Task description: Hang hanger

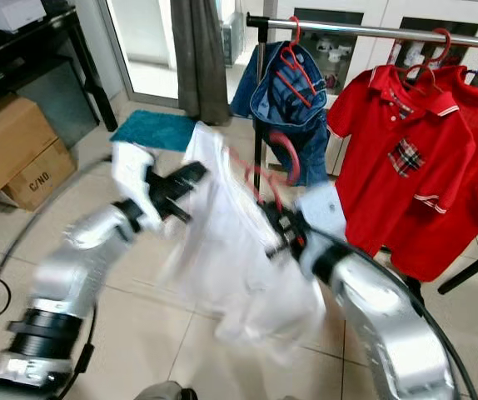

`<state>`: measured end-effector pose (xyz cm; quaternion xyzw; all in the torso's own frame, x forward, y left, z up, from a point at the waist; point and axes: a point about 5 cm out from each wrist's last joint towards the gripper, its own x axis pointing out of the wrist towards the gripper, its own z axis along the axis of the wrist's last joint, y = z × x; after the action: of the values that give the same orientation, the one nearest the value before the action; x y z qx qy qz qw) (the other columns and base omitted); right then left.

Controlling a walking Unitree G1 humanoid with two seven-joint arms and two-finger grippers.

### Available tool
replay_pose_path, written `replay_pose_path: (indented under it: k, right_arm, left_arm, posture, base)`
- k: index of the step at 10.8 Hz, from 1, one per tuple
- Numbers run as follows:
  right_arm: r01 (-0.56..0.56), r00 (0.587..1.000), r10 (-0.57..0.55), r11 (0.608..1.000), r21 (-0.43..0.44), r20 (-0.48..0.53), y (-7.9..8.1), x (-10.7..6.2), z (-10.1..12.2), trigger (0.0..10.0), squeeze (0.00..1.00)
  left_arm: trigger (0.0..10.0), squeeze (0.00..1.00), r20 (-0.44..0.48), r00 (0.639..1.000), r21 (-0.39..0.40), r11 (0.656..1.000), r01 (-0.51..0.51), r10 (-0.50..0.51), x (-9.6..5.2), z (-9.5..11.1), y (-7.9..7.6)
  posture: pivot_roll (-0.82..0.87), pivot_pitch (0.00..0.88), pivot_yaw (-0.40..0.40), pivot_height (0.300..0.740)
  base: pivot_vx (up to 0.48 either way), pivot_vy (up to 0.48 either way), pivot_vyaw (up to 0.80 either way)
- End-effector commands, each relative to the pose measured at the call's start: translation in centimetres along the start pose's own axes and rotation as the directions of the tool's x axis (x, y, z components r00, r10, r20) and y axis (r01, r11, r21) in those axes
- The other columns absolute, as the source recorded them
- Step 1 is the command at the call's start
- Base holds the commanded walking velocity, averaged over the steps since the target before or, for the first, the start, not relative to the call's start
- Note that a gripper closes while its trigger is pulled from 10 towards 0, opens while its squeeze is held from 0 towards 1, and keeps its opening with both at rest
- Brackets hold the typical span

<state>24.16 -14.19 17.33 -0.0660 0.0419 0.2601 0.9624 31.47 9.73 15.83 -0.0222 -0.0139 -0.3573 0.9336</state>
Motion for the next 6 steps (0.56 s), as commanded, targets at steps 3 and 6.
replay_pose_path:
  k: [3,6]
  right_arm:
    - [0.025,0.998,-0.023,0.999,-0.025,0.054,1.0,0.3,1.3,0.0,0.0]
    - [0.009,0.998,-0.008,1.0,-0.006,0.063,1.6,0.6,1.3,0.0,0.0]
  left_arm:
    - [10.0,1.0,0.099,0.994,0.232,0.971,-0.06,0.038,1.1,1.4,-0.3]
    - [10.0,1.0,0.188,0.98,0.319,0.94,-0.123,0.064,2.3,1.9,-1.2]
  posture:
    - [0.0,0.028,0.09,0.74]
    - [0.0,0.025,0.088,0.74]
  base:
    - [0.0,0.0,0.0]
    - [0.0,0.0,0.0]
